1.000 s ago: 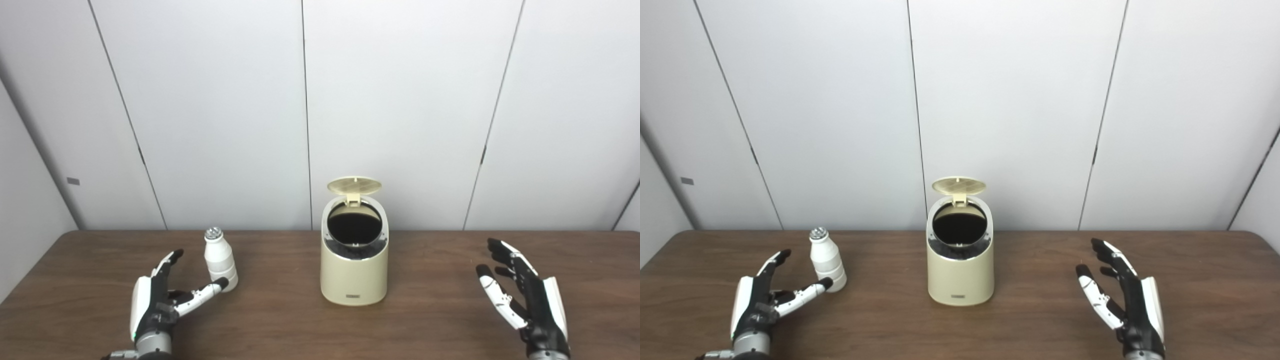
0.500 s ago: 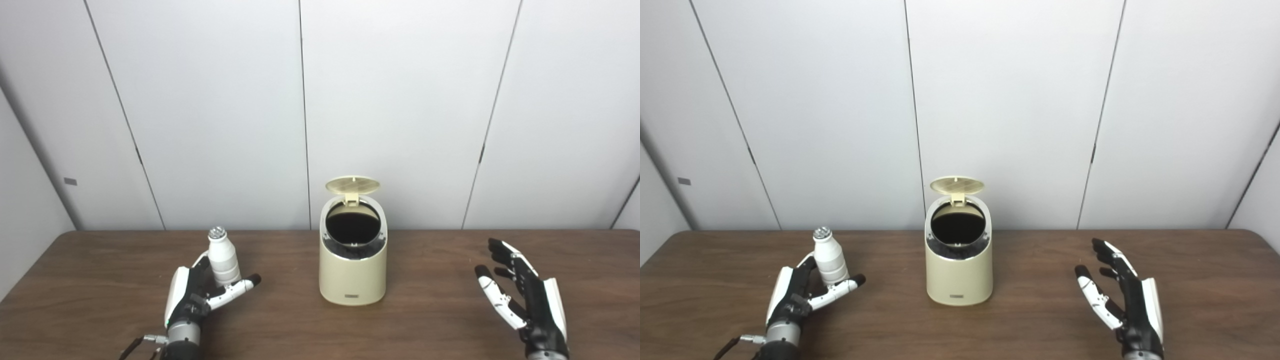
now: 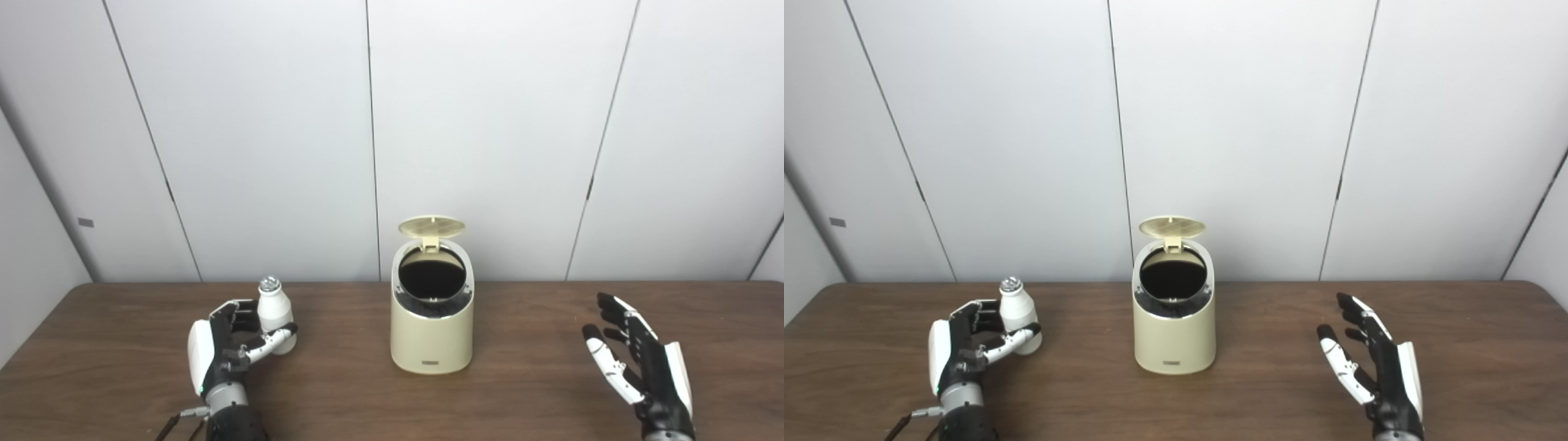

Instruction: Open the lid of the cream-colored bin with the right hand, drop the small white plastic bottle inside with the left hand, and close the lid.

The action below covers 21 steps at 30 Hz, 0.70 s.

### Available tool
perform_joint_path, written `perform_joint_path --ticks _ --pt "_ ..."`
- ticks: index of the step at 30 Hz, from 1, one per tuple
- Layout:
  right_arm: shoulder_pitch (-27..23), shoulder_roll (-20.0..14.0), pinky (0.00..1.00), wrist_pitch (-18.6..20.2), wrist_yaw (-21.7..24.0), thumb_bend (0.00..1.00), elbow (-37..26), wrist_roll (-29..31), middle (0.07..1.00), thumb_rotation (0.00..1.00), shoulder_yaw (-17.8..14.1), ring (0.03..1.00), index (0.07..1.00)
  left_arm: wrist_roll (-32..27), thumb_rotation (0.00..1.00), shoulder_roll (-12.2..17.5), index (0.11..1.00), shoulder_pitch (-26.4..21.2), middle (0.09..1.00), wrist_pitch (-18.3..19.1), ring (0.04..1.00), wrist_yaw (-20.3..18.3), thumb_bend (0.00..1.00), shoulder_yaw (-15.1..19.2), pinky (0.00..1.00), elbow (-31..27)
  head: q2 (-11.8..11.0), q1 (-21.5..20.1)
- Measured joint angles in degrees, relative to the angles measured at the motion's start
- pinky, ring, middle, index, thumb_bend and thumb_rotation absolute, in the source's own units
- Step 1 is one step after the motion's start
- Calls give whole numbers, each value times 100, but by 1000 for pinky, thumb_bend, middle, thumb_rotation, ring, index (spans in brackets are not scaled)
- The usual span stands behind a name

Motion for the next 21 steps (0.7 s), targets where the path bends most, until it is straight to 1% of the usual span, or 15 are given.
perform_joint_path --ticks 2,5,7,9,11,12,13,14,15,16,17,18,19,21 --pt "26 27 764 6 1 211 -29 37 831 553 -32 827 818 -7 0 45 482 -17 481 -130 428 45 524 36 395 35 0 0" --pt "49 49 765 19 6 206 -29 64 830 537 -40 827 819 -97 0 42 478 -14 487 -217 438 50 523 76 408 34 9 -18" --pt "49 69 775 23 12 203 -30 81 835 536 -40 833 823 -123 0 41 475 -5 489 -273 445 51 524 70 453 34 9 -18" --pt "49 88 779 28 20 206 -30 97 836 560 -40 835 825 -120 0 41 476 -2 489 -289 460 52 524 49 531 34 9 -18" --pt "49 104 780 31 32 203 -30 119 837 538 -42 836 826 -120 0 41 478 3 486 -295 472 50 524 21 599 34 9 -26" --pt "49 107 780 31 39 204 -30 124 837 534 -43 836 827 -121 0 41 479 6 485 -306 466 48 524 13 532 34 9 -26" --pt "49 107 780 31 50 205 -30 128 837 534 -44 836 827 -122 0 41 479 11 485 -318 464 46 524 9 510 34 9 -26" --pt "49 107 783 31 53 205 -30 130 839 534 -46 839 828 -125 0 41 479 15 485 -328 473 42 524 8 580 34 9 -26" --pt "49 107 787 31 56 206 -31 132 841 535 -49 840 829 -126 0 42 479 21 485 -339 486 34 524 7 699 33 0 -26" --pt "49 107 792 31 61 210 -33 138 844 538 -53 844 831 -131 0 44 479 31 485 -346 497 21 524 4 850 30 9 -26" --pt "49 107 794 31 70 212 -35 147 844 543 -56 845 832 -140 0 47 478 51 486 -381 499 5 524 -4 903 22 9 -26" --pt "48 107 790 31 72 211 -36 150 843 551 -57 844 831 -154 0 52 475 91 489 -455 506 -29 524 -17 899 -26 9 -26" --pt "49 107 789 32 73 212 -39 150 842 557 -59 842 831 -159 0 56 474 145 490 -531 526 -52 524 -35 947 -109 9 -26" --pt "48 106 785 38 72 217 -43 135 839 583 -65 840 829 -190 0 52 473 261 491 -621 661 -121 524 -71 987 -367 18 -18"
